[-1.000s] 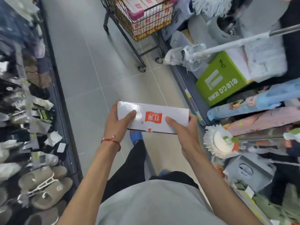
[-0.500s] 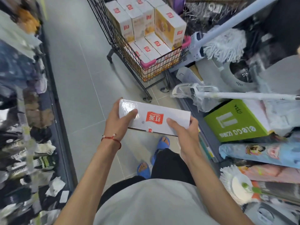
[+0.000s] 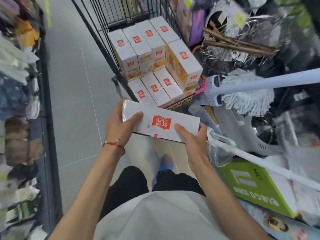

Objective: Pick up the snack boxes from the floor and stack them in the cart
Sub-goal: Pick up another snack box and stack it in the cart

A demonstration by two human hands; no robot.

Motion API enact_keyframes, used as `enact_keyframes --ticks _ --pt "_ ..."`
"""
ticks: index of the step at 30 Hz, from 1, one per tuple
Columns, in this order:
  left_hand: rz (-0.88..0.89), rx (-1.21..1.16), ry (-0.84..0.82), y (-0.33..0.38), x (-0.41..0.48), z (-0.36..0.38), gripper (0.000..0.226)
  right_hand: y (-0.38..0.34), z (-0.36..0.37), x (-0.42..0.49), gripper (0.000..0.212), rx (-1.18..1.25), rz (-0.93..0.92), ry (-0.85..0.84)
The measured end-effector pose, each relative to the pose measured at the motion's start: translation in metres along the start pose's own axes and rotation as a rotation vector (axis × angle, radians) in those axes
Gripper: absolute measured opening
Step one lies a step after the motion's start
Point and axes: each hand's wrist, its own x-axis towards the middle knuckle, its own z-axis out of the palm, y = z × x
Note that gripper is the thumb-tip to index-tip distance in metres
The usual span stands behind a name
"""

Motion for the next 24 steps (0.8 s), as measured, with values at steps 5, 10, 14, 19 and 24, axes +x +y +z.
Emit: enact_keyframes --ticks 5,10,14,19,24 --pt "0.019 0.001 0.0 0.032 0.058 0.016 0.048 -0.036 0.016 0.052 0.062 -0.011 -0.004 -0.003" --pt "0.074 0.05 -0.061 0.065 0.124 0.028 0.047 -0.058 0.041 0.098 0.064 0.033 0.02 0.048" --pt "0.08 0.117 -0.153 0.083 0.181 0.033 0.043 -0.069 0.069 0.129 0.068 0.077 0.044 0.138" --pt "0.091 0.234 -0.313 0.104 0.25 0.034 0.056 -0.08 0.11 0.154 0.078 0.177 0.104 0.258" --pt "0.042 0.381 -0.453 0.109 0.313 0.043 0.062 -0.083 0.145 0.166 0.084 0.244 0.139 0.392"
